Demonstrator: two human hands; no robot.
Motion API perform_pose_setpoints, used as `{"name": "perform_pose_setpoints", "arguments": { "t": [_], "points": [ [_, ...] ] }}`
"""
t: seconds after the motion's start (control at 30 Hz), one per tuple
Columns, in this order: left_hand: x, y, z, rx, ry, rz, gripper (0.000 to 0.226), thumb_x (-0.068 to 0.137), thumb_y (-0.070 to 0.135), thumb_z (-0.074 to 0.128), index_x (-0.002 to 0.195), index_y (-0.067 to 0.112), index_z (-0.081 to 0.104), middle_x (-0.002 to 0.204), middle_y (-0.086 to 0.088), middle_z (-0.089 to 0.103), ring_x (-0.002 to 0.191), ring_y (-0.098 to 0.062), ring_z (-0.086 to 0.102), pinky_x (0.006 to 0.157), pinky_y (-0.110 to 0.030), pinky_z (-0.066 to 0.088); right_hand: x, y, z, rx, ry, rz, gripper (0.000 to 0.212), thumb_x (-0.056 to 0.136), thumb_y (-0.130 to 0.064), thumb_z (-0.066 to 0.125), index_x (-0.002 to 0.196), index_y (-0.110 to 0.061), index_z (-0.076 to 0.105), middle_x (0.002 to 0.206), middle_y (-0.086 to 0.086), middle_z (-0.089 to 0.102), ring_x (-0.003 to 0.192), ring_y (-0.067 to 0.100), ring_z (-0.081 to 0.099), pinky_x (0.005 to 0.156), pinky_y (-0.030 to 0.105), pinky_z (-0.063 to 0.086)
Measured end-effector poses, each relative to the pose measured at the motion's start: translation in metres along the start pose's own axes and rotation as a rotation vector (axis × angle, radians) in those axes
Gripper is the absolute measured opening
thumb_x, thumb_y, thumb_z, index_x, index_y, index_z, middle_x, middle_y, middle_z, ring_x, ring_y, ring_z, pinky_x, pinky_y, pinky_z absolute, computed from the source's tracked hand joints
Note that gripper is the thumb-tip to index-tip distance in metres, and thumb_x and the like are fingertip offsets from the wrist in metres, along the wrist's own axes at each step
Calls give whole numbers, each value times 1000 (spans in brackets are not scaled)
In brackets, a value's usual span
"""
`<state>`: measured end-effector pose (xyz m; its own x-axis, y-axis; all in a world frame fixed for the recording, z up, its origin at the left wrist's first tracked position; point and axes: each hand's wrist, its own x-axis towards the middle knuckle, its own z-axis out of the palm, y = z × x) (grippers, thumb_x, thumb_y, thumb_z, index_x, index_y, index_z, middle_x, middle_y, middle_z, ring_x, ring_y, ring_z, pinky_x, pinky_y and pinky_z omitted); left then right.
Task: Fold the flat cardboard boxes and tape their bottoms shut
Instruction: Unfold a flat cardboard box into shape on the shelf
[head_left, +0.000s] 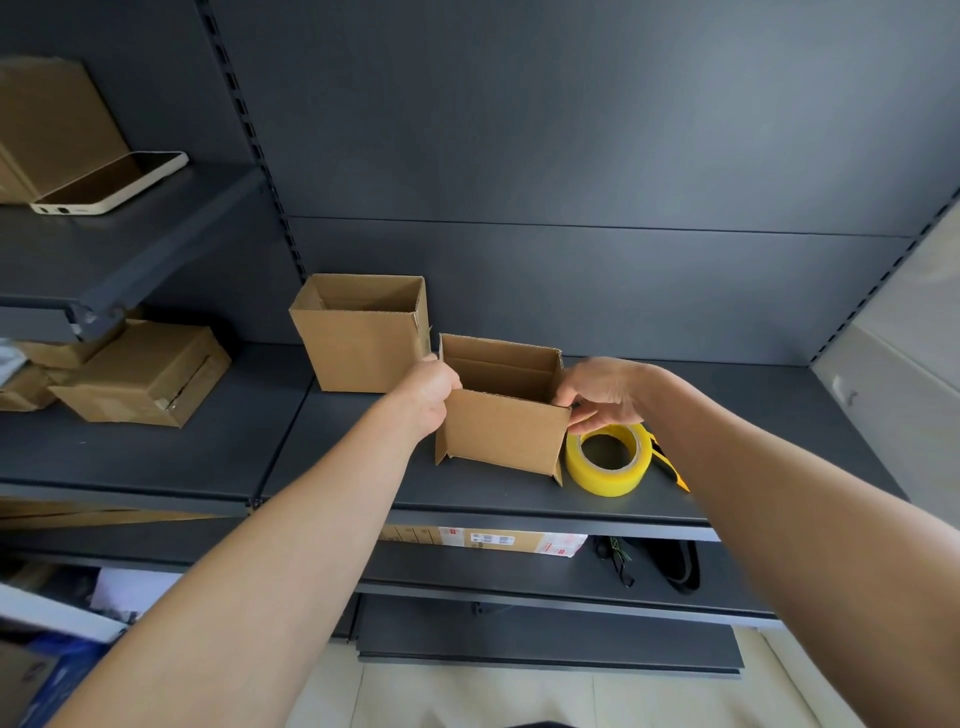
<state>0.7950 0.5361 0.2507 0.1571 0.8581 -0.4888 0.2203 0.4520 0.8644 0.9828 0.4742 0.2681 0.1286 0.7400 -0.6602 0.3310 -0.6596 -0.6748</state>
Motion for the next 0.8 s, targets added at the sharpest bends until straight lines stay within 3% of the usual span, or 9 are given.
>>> {"name": "perform_pose_setpoints", "arguments": {
  "t": [0.2, 0.33, 0.43, 0.53, 0.67, 0.8],
  "points": [
    [-4, -1, 0, 49, 30, 23, 53, 94, -11, 39, 143, 9, 36, 144, -10, 41, 127, -28, 43, 108, -39, 37, 2, 2, 2, 26, 13, -9, 34, 93, -2, 54, 127, -8, 53, 124, 12, 60, 105, 27, 65, 92, 38, 53],
    [-9, 3, 1, 62, 44, 50, 54, 93, -9, 40, 144, 10, 36, 142, -8, 41, 117, -23, 45, 98, -34, 41, 5, 4, 1, 123, 63, -11, 35, 94, -12, 57, 129, -10, 50, 125, 13, 58, 105, 28, 64, 93, 41, 53],
    [-11, 5, 1, 24, 85, 79, 62, 90, -10, 45, 145, 16, 34, 141, -7, 43, 116, -24, 46, 92, -34, 42, 6, 5, 1, 106, 63, -18, 34, 91, -7, 58, 124, -9, 54, 122, 12, 60, 103, 27, 65, 92, 39, 54],
    [-13, 4, 0, 0, 124, 92, 57, 86, -12, 49, 134, 18, 40, 130, -7, 45, 106, -21, 47, 87, -35, 46, 6, 5, 1, 94, 61, -20, 32, 90, -4, 58, 121, -9, 55, 120, 12, 61, 102, 27, 66, 92, 39, 54],
    [-12, 1, -1, -24, 136, 94, 49, 86, -11, 50, 126, 16, 48, 130, -10, 48, 112, -26, 51, 97, -43, 49, 4, 6, 1, 123, 55, -18, 31, 90, -1, 56, 120, -9, 54, 118, 14, 61, 101, 27, 66, 89, 37, 55],
    [-12, -1, -4, -34, 156, 101, 47, 86, -12, 48, 123, 16, 54, 131, -10, 49, 110, -26, 52, 95, -44, 50, 5, 6, 1, 113, 55, -16, 35, 89, 1, 55, 123, -7, 53, 119, 15, 59, 101, 27, 65, 86, 36, 56]
  ]
}}
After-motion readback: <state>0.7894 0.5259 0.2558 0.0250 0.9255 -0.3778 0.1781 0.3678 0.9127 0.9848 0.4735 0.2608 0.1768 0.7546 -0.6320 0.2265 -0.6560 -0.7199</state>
